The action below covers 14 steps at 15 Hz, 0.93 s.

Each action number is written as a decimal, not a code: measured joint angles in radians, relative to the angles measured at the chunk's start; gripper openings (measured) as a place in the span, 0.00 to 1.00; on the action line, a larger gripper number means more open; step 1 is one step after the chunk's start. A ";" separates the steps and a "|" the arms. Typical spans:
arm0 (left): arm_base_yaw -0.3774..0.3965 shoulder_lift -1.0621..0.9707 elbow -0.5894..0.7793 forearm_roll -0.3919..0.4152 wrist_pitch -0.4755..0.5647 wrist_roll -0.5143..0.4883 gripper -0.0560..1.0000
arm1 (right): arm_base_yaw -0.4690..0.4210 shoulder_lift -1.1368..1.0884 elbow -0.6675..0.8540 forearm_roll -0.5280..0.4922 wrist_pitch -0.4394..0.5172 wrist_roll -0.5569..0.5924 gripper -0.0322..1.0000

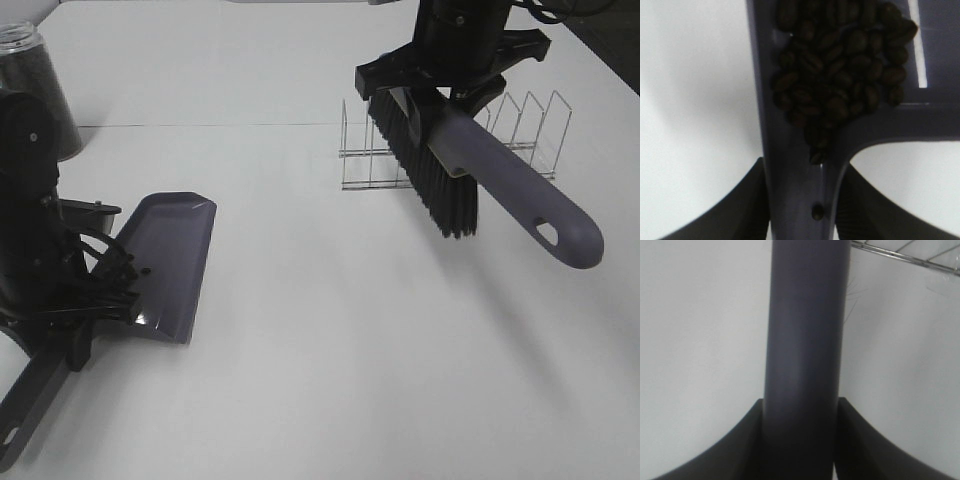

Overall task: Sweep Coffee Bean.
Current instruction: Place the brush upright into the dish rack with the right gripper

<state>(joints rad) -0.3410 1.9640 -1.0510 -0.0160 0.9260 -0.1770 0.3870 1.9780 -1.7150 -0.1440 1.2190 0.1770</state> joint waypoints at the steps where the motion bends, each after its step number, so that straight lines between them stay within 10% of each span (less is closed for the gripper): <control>1: 0.000 0.000 0.000 0.000 0.000 0.002 0.35 | -0.031 -0.012 0.030 0.017 0.000 0.006 0.39; 14: 0.000 0.000 0.000 -0.008 -0.010 0.013 0.35 | -0.243 -0.020 0.275 0.060 -0.149 -0.007 0.39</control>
<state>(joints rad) -0.3410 1.9640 -1.0510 -0.0240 0.9160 -0.1640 0.1440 1.9580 -1.4400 -0.0840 1.0700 0.1700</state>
